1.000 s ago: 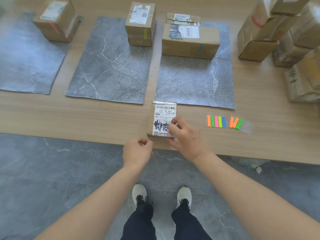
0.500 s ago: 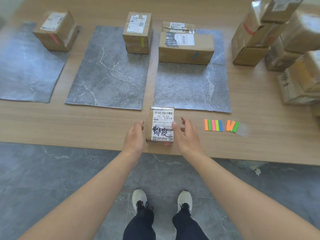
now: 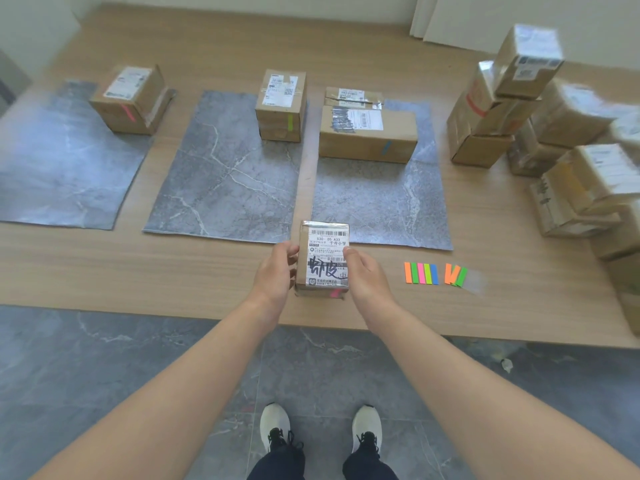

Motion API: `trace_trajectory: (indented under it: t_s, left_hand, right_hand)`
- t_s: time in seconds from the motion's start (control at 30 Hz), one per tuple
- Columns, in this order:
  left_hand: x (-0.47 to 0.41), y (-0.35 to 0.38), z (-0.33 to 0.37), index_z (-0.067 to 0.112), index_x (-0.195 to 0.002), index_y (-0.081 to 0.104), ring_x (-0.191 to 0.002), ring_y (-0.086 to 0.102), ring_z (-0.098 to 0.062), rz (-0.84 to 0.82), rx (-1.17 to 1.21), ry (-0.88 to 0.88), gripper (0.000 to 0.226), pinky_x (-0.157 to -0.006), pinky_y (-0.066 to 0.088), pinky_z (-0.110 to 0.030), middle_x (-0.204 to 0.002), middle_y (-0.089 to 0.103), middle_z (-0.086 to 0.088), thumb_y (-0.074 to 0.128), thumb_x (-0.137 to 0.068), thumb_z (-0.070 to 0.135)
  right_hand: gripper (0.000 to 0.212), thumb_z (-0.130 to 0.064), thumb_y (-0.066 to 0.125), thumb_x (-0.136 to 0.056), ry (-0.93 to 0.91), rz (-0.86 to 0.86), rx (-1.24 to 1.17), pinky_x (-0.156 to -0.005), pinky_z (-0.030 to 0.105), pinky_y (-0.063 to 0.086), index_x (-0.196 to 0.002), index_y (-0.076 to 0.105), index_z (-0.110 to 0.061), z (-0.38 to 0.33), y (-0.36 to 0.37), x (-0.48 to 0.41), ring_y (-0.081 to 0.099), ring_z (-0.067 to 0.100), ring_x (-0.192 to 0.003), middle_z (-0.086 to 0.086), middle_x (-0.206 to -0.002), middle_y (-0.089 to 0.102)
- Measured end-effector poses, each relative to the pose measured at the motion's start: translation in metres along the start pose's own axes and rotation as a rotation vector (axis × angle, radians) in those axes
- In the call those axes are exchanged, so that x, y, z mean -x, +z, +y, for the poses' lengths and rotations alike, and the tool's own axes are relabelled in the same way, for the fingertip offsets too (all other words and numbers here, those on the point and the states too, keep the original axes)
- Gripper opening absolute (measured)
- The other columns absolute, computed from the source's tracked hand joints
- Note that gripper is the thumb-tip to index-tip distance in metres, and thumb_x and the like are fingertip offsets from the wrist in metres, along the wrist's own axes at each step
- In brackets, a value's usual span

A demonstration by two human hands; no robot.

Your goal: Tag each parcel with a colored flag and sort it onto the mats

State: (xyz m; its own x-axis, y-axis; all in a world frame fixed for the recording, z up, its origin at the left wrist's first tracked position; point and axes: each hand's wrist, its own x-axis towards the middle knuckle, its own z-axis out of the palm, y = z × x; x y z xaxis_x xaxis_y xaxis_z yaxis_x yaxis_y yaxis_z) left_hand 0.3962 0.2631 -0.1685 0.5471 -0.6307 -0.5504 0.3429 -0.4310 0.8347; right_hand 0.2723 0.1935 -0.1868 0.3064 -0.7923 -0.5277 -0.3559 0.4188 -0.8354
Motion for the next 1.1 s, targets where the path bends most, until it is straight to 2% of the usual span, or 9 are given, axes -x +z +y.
trace_trajectory:
  t_s: [0.1, 0.23, 0.37, 0.47, 0.63, 0.77, 0.8, 0.97, 1.1]
  left_hand:
    - [0.003, -0.014, 0.025, 0.018, -0.099, 0.069, -0.078, 0.063, -0.015, 0.000, 0.018, 0.030, 0.040, -0.079, 0.050, -0.031, -0.089, 0.070, 0.001, 0.033, -0.105, 0.035]
    - [0.009, -0.042, 0.061, 0.016, -0.103, 0.069, -0.082, 0.064, -0.020, -0.013, 0.028, 0.084, 0.042, -0.082, 0.050, -0.035, -0.094, 0.073, -0.003, 0.033, -0.104, 0.037]
    - [0.013, -0.078, 0.102, 0.017, -0.100, 0.068, -0.074, 0.064, -0.018, -0.016, 0.065, 0.133, 0.041, -0.074, 0.050, -0.032, -0.071, 0.074, 0.007, 0.032, -0.104, 0.035]
    - [0.015, -0.105, 0.129, 0.017, -0.103, 0.067, -0.076, 0.063, -0.016, -0.040, 0.066, 0.172, 0.041, -0.075, 0.049, -0.029, -0.081, 0.073, 0.004, 0.030, -0.105, 0.035]
    - [0.012, -0.155, 0.161, 0.017, -0.108, 0.065, -0.079, 0.062, -0.016, -0.015, 0.088, 0.210, 0.040, -0.076, 0.049, -0.028, -0.089, 0.070, 0.000, 0.030, -0.106, 0.036]
    - [0.003, -0.193, 0.177, 0.020, -0.101, 0.066, -0.080, 0.065, -0.016, 0.022, 0.108, 0.209, 0.039, -0.076, 0.050, -0.030, -0.080, 0.072, 0.006, 0.033, -0.106, 0.039]
    - [-0.001, -0.201, 0.181, 0.020, -0.100, 0.066, -0.080, 0.066, -0.016, 0.035, 0.111, 0.201, 0.039, -0.076, 0.050, -0.030, -0.078, 0.073, 0.007, 0.033, -0.105, 0.039]
    - [-0.036, -0.234, 0.197, 0.020, -0.098, 0.065, -0.076, 0.066, -0.014, 0.109, 0.120, 0.179, 0.037, -0.075, 0.050, -0.029, -0.077, 0.073, 0.006, 0.035, -0.105, 0.040]
    - [-0.081, -0.259, 0.202, 0.019, -0.099, 0.065, -0.076, 0.065, -0.016, 0.171, 0.114, 0.147, 0.037, -0.077, 0.049, -0.032, -0.086, 0.071, 0.000, 0.035, -0.105, 0.038]
  right_hand:
    - [0.031, -0.034, 0.040, -0.108, -0.042, 0.012, -0.009, -0.049, 0.009, 0.046, -0.111, 0.067, -0.019, -0.028, 0.008, 0.009, 0.068, 0.009, -0.088, -0.004, -0.102, 0.074]
    - [0.033, -0.035, 0.041, -0.107, -0.101, 0.022, 0.019, -0.068, 0.027, 0.058, -0.105, 0.069, -0.019, -0.067, 0.033, 0.022, 0.071, 0.016, -0.092, -0.003, -0.099, 0.075]
    - [0.034, -0.035, 0.041, -0.107, -0.154, 0.040, 0.029, -0.058, 0.018, 0.054, -0.106, 0.070, -0.016, -0.109, 0.065, 0.034, 0.070, 0.015, -0.089, -0.003, -0.097, 0.075]
    - [0.036, -0.035, 0.041, -0.107, -0.193, 0.043, 0.054, -0.063, 0.029, 0.057, -0.103, 0.071, -0.016, -0.137, 0.091, 0.041, 0.071, 0.020, -0.090, -0.001, -0.096, 0.076]
    - [0.034, -0.031, 0.038, -0.110, -0.234, 0.007, 0.039, -0.042, 0.008, 0.040, -0.109, 0.068, -0.014, -0.178, 0.135, 0.046, 0.063, 0.005, -0.078, -0.007, -0.090, 0.070]
    - [0.038, -0.039, 0.039, -0.107, -0.221, -0.031, 0.063, -0.070, 0.030, 0.059, -0.108, 0.072, -0.020, -0.197, 0.177, 0.041, 0.072, 0.018, -0.096, -0.003, -0.098, 0.077]
    - [0.039, -0.039, 0.039, -0.107, -0.219, -0.045, 0.060, -0.070, 0.031, 0.058, -0.107, 0.072, -0.020, -0.201, 0.185, 0.037, 0.072, 0.017, -0.095, -0.004, -0.098, 0.077]
    - [0.037, -0.032, 0.037, -0.108, -0.196, -0.125, 0.045, -0.045, 0.011, 0.044, -0.110, 0.068, -0.011, -0.222, 0.226, 0.007, 0.067, 0.009, -0.081, 0.001, -0.101, 0.075]
    - [0.038, -0.030, 0.038, -0.107, -0.180, -0.171, 0.057, -0.042, 0.009, 0.041, -0.108, 0.069, -0.007, -0.227, 0.268, -0.038, 0.064, 0.010, -0.076, 0.004, -0.102, 0.076]
